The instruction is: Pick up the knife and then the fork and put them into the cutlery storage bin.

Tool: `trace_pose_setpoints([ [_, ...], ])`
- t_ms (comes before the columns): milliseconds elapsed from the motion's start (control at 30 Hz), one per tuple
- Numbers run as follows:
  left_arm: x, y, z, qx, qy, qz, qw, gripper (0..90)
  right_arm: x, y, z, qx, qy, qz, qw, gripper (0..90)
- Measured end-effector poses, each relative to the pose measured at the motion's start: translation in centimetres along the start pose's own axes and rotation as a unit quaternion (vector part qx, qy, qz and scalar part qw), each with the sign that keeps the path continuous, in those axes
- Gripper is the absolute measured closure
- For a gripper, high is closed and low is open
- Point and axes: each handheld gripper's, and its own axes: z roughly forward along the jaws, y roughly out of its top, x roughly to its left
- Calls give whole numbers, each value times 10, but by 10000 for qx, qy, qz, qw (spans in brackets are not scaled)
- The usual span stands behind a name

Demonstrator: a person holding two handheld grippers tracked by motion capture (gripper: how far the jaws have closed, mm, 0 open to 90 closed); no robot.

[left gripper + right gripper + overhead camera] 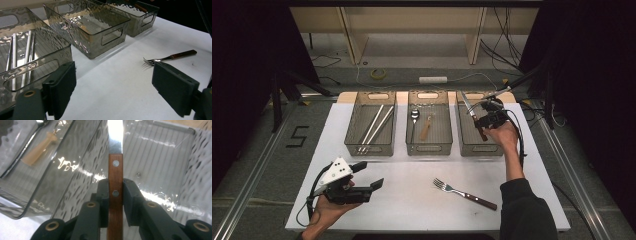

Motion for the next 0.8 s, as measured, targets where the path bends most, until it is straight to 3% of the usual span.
trace_pose_setpoints([
  [200, 0, 0, 0, 3, -5, 0, 10000, 190, -1, -1, 8, 36, -50, 172, 9998, 757],
  [367, 0, 0, 0, 1, 1, 11, 10000, 190, -3, 0, 6, -1, 89, 284, 9996, 568],
  [800, 0, 0, 1, 42, 21, 12, 10000, 188, -3, -7, -20, -232, 284, -36, 9993, 435],
])
